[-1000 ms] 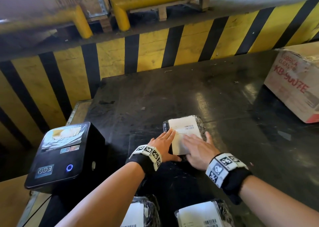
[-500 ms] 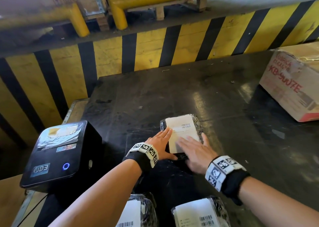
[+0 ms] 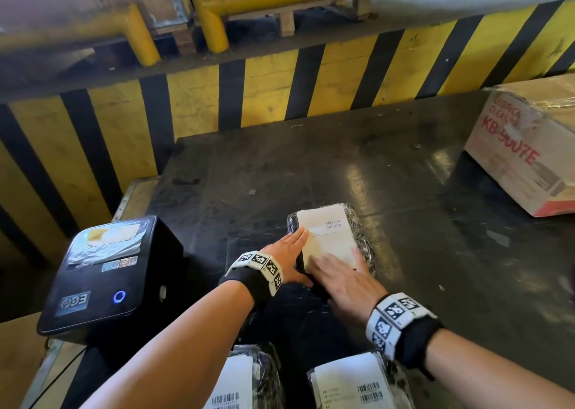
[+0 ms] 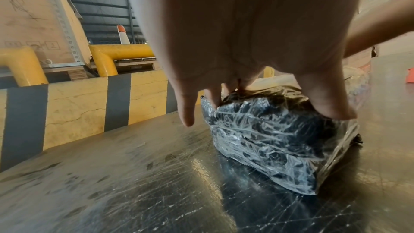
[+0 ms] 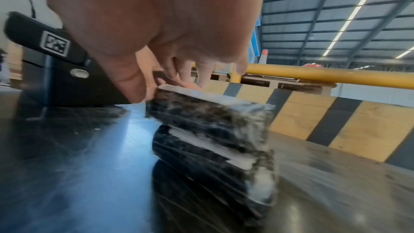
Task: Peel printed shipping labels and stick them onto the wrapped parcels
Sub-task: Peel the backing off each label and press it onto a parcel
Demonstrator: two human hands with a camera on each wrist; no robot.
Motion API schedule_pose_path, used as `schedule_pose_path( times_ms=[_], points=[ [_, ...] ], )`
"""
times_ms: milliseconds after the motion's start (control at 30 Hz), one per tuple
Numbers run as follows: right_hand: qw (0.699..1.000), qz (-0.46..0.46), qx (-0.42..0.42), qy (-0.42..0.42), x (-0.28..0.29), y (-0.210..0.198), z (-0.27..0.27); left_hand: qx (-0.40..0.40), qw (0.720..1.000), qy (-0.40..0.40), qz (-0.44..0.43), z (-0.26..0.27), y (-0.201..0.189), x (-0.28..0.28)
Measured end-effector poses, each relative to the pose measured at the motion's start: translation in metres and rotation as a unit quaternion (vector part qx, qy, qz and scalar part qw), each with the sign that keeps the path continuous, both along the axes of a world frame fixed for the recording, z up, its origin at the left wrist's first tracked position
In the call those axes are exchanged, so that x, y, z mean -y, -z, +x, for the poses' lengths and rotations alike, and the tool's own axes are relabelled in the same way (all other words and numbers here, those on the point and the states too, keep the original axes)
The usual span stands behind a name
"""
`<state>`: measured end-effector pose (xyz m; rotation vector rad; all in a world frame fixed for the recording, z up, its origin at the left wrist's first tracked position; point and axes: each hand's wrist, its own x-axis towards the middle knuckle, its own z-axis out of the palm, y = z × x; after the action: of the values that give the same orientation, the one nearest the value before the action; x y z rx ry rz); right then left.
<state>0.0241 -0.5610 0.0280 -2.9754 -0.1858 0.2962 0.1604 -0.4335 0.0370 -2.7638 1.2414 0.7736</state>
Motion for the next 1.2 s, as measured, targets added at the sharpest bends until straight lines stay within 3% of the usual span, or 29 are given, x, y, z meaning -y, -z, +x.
schedule_pose_path(
  times_ms=[167,433,700,900,967,1067,1133,1200],
  points=[
    [0.999,-0.025,0.012,-0.024,-0.002,0.012,-0.001,0.001,1.0,0.0,-0.01,-0.002,-0.001,-0.001],
    [0.999,-0.001,0.013,0.03,0.054,0.022,-0.027,0.0,1.0,-0.002,0.003,-0.001,-0.001,0.0],
    [0.999,-0.024,0.013,0.036,0.04,0.02,-0.022,-0.01,1.0,-0.009,0.007,-0.001,0.0,0.002],
    [0.995,0.027,0.01,0.091,0.078,0.03,-0.033,-0.032,0.999,-0.025,-0.003,0.0,0.003,-0.001],
    [0.978,0.119,0.026,0.169,0.08,0.026,-0.023,-0.025,0.999,-0.025,0.001,-0.001,0.001,-0.001],
    [0.903,0.268,-0.017,0.335,0.078,0.016,0.003,0.002,1.0,-0.022,0.023,-0.005,-0.004,0.004],
    [0.87,0.3,-0.086,0.382,0.071,0.01,0.02,0.025,0.998,-0.03,0.038,-0.011,-0.008,0.007],
    [0.863,0.303,-0.103,0.39,0.061,0.007,0.032,0.033,0.997,-0.061,0.038,-0.014,-0.011,0.008]
  ],
)
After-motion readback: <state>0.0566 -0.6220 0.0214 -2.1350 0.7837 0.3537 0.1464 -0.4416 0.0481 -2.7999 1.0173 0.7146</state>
